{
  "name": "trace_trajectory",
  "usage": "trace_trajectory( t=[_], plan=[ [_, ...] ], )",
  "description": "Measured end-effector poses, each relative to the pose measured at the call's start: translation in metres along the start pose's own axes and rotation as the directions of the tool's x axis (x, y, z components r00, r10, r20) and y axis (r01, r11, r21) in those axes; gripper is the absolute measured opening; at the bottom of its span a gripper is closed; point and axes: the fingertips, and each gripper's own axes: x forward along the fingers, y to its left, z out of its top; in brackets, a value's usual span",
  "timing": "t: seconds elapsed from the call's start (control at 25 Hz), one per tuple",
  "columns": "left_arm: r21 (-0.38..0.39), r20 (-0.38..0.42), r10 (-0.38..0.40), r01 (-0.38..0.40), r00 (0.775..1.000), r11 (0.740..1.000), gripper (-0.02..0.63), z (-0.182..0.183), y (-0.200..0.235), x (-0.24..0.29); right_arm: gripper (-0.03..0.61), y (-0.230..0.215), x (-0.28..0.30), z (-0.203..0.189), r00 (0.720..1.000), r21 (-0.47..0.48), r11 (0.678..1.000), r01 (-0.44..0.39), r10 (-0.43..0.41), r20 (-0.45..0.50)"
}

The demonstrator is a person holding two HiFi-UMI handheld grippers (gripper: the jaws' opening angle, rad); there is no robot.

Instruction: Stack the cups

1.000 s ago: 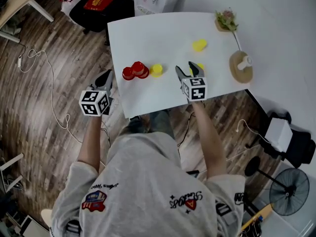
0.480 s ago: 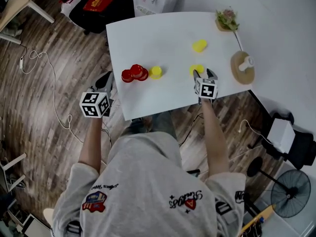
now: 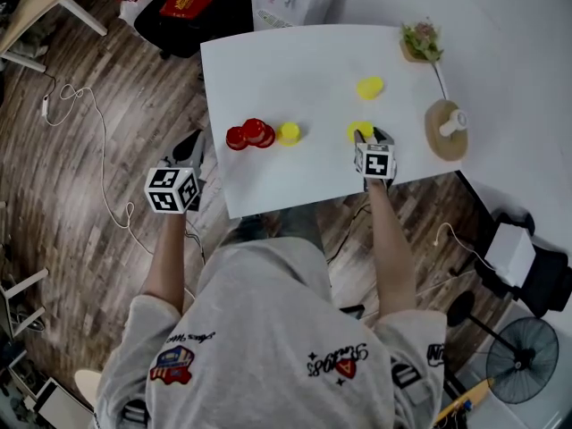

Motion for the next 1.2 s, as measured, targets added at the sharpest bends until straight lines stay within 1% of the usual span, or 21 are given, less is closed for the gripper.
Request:
trace_trajectory(
  t=[0.08,0.2,0.36,0.52,0.72,0.88,1.04,1.2],
  plan=[
    [-0.004,0.003,0.001,-0.001,1.0,1.0,0.006,0.0,0.002,-0.002,0.212,0.009,-0.006,0.012,0.999,-0.013,1.0,-0.02,0.02,0.032],
    [-0.007,0.012,-0.001,0.001,1.0,1.0,0.006,0.0,0.005,-0.005,0.212,0.03,-0.021,0.042,0.993,-0.051,0.997,-0.06,0.065,0.103],
    [-0.008,0.022,-0.003,0.003,1.0,1.0,0.006,-0.002,0.006,-0.01,0.21,0.07,-0.044,0.085,0.969,-0.14,0.983,-0.114,0.142,0.203],
    [-0.01,0.031,0.0,0.001,1.0,1.0,0.007,0.0,0.009,-0.018,0.21,0.116,-0.065,0.117,0.941,-0.219,0.958,-0.183,0.236,0.242],
    [-0.015,0.037,0.009,-0.009,0.999,1.0,0.006,-0.004,0.014,-0.027,0.212,0.18,-0.084,0.132,0.915,-0.354,0.899,-0.258,0.345,0.209],
    [-0.024,0.039,0.019,-0.018,0.999,1.0,0.006,-0.009,0.02,-0.035,0.212,0.217,-0.085,0.126,0.902,-0.402,0.855,-0.327,0.41,0.136],
    [-0.034,0.045,0.034,-0.032,0.998,0.999,0.006,-0.012,0.027,-0.042,0.212,0.237,-0.079,0.117,0.9,-0.437,0.825,-0.359,0.43,0.072],
    [-0.044,0.051,0.048,-0.046,0.998,0.998,0.008,-0.012,0.036,-0.05,0.212,0.249,-0.074,0.111,0.899,-0.447,0.809,-0.381,0.437,0.025]
  ],
)
